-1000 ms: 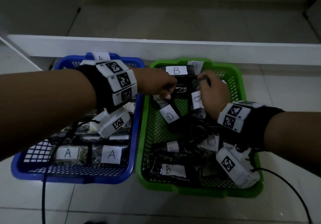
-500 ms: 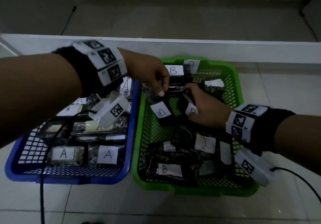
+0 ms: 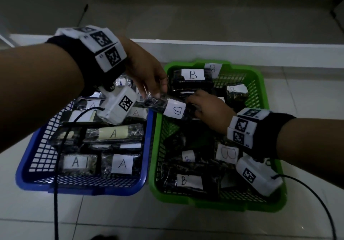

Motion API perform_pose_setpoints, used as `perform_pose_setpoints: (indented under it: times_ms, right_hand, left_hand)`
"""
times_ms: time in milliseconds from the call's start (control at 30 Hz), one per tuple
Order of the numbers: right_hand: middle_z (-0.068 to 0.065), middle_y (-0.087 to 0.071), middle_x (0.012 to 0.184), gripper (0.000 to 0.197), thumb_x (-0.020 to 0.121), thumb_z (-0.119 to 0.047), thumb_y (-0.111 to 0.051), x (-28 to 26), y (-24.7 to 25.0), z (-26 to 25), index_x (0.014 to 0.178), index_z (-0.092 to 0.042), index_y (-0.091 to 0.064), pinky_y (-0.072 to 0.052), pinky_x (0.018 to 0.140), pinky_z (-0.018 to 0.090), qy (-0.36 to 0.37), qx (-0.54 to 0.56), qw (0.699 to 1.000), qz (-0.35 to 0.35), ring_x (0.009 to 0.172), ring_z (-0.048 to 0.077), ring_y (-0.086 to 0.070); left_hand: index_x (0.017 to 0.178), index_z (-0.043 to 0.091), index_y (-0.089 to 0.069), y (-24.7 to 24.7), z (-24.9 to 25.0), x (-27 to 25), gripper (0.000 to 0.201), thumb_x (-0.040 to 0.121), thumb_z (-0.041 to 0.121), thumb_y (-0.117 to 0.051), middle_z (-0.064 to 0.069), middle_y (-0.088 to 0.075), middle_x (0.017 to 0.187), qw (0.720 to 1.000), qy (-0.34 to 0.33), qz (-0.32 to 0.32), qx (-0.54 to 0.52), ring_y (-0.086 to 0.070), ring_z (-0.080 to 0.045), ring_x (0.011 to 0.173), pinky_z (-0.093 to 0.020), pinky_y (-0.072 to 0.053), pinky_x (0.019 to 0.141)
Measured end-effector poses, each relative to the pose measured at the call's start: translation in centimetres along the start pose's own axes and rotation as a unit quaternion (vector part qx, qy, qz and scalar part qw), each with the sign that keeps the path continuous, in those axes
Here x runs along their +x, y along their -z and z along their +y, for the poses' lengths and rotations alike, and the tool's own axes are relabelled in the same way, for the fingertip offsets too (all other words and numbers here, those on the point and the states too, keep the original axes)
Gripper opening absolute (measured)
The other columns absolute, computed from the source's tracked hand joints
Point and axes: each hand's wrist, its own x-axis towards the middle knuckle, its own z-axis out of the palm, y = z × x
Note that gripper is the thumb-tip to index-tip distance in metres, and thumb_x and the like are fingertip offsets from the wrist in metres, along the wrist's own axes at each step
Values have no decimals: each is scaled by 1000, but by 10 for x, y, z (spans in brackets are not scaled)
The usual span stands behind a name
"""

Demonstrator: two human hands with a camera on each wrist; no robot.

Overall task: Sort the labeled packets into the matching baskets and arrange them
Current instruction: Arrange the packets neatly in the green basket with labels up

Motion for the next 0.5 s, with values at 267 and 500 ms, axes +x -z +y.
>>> perform_pose_setpoints:
  times_ms: [267, 500]
  right_hand:
    - [16, -50, 127, 44, 83, 2, -51, -16, -19, -5, 127, -5, -50, -41, 92, 39, 22, -48, 998, 37, 116, 34, -45]
    - [6, -60, 121, 32, 88, -13, -51, -22, -1, 8, 117, -13, -63, -41, 89, 28, 38, -37, 998, -38, 113, 22, -53]
  left_hand:
    - [95, 12, -59, -1, -6, 4, 22, 85, -7, -58, -6, -61, 83, 1000, 18, 13, -9, -57, -15, 76, -19, -55, 62]
    - [97, 9, -58, 0, 2, 8, 19, 86, -7, -55, -9, -62, 84, 999, 44, 5, 14, -59, -17, 77, -20, -56, 58]
